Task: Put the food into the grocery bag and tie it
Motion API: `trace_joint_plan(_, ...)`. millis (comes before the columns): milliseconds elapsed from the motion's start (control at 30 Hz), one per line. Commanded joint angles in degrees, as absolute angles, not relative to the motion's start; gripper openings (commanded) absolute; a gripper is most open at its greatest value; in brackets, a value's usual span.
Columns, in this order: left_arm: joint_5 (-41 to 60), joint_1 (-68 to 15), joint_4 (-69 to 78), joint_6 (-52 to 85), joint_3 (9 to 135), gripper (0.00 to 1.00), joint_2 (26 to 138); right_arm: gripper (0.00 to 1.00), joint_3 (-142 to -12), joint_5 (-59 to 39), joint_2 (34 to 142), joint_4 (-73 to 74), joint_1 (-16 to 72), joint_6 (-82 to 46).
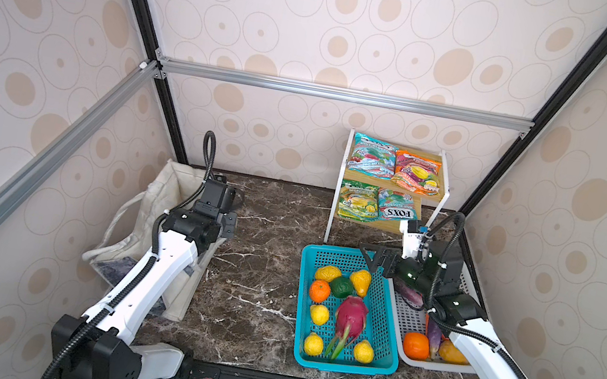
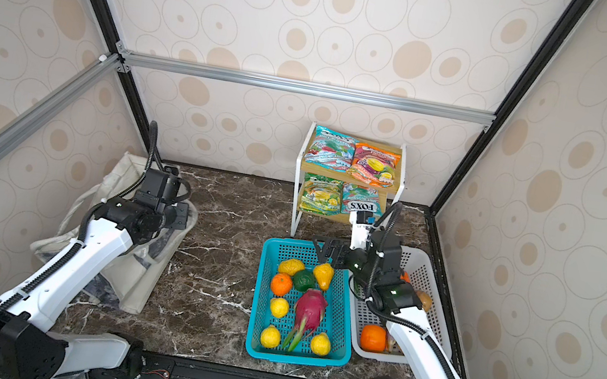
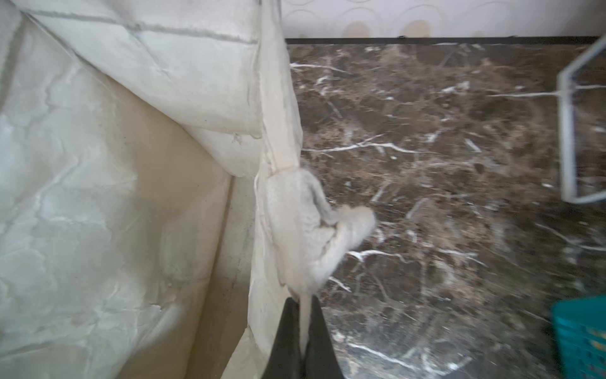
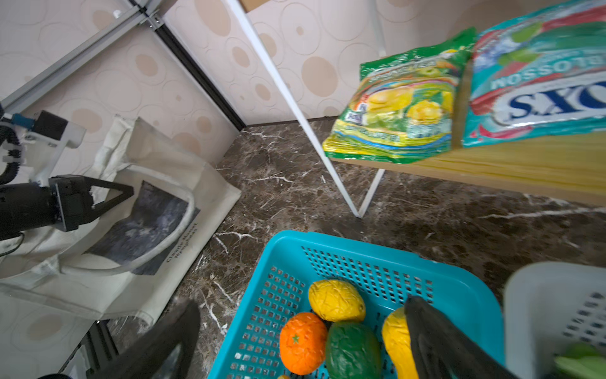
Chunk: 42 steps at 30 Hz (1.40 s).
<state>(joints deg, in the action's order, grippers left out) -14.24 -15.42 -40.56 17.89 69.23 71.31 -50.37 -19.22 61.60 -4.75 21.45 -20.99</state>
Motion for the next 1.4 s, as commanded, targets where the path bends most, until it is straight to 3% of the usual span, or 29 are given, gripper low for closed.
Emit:
trace_joint_plan(0,-9.1,-21.63,-36.79,23.36,72.58,0.0,71.68,1.0,-53.96,-15.12,64.31,-5.38,26.11,-20.42)
trace_joint_plan(133,-9.48,-27.81,-34.3,25.84,74.35,0.0,74.46,1.0,-57.29,-11.92,68.21,-6.2,32.5,-19.78)
trace_joint_plan(233,-3.99,-28.54,-28.94,27.73,73.52,0.03,74.28,1.0,-58.84,-10.27,71.08,-5.42,36.01,-20.87)
trace_joint_plan(300,-3.0,-28.53,-27.43,28.11,74.23,0.16,74.76,1.0,-59.82,-8.89,72.91,-4.86,37.35,-22.97)
trace_joint_plan(400,-2.25,-28.49,-27.27,27.18,76.13,0.17,75.55,0.99,-61.4,-7.68,75.54,-4.38,39.28,-26.61)
trace_joint_plan(500,-3.12,-28.46,-28.96,25.26,78.91,0.33,76.12,0.98,-63.02,-6.0,77.6,-3.8,41.97,-28.46)
trace_joint_plan(633,-2.44,-27.76,-31.12,22.6,81.92,0.47,76.87,0.98,-64.77,-3.2,80.14,-2.85,45.5,-30.38)
trace_joint_plan(733,-1.25,-27.41,-31.02,21.47,81.88,0.5,76.5,0.97,-65.47,-1.72,81.51,-1.81,47.2,-32.24)
trace_joint_plan(933,1.05,-17.47,-35.2,15.46,87.44,0.49,77.43,0.97,-67.3,-0.69,84.34,1.65,50.06,-38.77)
trace_joint_plan(1000,-5.12,-16.7,-39.1,10.33,91.48,0.63,79.29,0.97,-67.83,0.01,85.64,3.11,50.92,-41.55)
trace_joint_plan(1067,-7.62,-13.94,-40.09,6.35,92.97,0.71,81.48,0.97,-69.47,1.14,87.34,3.34,51.71,-42.96)
trace_joint_plan(1167,-1.66,-7.58,-40.03,3.94,93.88,0.73,85.67,0.97,-74.14,2.77,90.82,0.4,52.67,-44.23)
trace_joint_plan(1367,-1.78,-6.49,-37.36,1.49,92.41,0.75,89.98,0.88,-81.03,4.44,98.33,-1.16,53.35,-47.19)
